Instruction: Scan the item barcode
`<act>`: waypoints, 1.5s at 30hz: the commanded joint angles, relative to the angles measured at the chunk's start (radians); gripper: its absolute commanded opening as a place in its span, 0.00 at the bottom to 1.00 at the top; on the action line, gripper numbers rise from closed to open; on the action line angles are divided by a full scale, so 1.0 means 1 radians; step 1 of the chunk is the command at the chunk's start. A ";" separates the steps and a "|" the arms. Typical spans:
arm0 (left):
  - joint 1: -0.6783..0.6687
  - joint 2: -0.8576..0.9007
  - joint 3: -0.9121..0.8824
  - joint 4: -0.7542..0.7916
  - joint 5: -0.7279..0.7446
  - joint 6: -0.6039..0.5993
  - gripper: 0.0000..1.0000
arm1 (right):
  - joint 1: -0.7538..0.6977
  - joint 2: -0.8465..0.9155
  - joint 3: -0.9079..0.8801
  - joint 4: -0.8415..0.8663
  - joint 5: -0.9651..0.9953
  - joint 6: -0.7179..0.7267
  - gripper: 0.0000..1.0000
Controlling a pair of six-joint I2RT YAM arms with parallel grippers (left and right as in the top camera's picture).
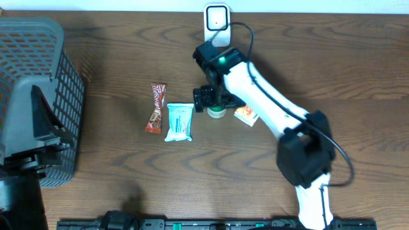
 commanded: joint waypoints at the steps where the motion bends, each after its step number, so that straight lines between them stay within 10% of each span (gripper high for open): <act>1: 0.005 -0.003 -0.011 0.008 -0.006 0.008 0.98 | -0.002 -0.101 0.021 -0.005 -0.049 -0.452 0.99; 19: 0.005 -0.002 -0.016 0.013 -0.006 0.008 0.98 | -0.034 0.027 0.021 0.012 0.118 -0.968 0.99; 38: 0.005 -0.002 -0.024 0.019 -0.006 0.009 0.98 | -0.031 0.163 0.021 0.102 0.035 -1.012 0.99; 45: 0.005 -0.002 -0.024 0.020 -0.006 0.009 0.98 | -0.031 0.166 0.021 0.123 0.098 -0.812 0.75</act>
